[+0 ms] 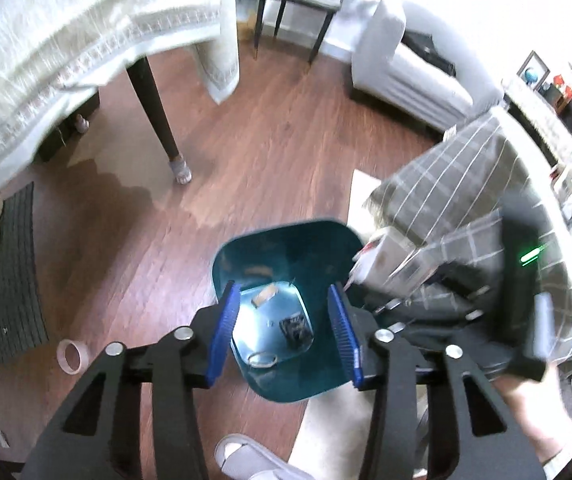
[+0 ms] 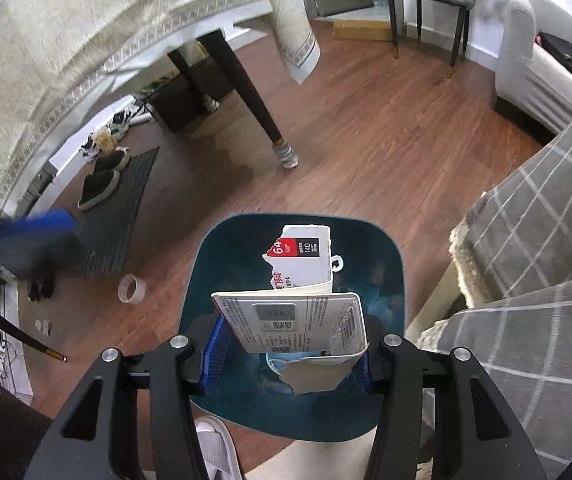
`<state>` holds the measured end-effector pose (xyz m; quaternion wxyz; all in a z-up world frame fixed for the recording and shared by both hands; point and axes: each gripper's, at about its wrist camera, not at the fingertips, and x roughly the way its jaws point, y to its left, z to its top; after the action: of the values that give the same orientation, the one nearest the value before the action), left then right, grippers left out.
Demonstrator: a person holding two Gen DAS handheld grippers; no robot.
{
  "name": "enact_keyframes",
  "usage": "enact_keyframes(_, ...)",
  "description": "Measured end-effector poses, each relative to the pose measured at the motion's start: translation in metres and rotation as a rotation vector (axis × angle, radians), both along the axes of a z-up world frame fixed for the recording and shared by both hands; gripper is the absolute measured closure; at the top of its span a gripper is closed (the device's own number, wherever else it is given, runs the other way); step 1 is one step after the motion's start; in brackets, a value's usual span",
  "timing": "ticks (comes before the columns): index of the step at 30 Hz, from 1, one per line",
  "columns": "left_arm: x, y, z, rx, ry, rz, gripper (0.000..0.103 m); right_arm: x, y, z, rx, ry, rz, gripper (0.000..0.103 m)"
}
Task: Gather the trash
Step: 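Lower the white paper box into the teal bin and open the right tool, then move both tools back toward the table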
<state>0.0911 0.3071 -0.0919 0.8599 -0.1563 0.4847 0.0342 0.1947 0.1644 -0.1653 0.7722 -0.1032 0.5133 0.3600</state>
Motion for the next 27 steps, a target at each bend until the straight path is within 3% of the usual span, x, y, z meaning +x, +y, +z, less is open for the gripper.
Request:
enact_keyframes(11, -0.002, -0.013, 0.054, 0.005, -0.097, -0.003, 0.062, 0.002, 0.009, -0.03, -0.056, 0.044, 0.005, 0.051)
enact_keyframes(20, -0.003, -0.02, 0.075, -0.017, -0.139, -0.021, 0.062, -0.001, 0.014, -0.058, -0.17, 0.034, 0.016, 0.051)
enact_keyframes(27, -0.003, -0.017, 0.081, -0.027, -0.143, -0.013, 0.062, -0.002, 0.015, -0.064, -0.218, 0.017, 0.008, 0.031)
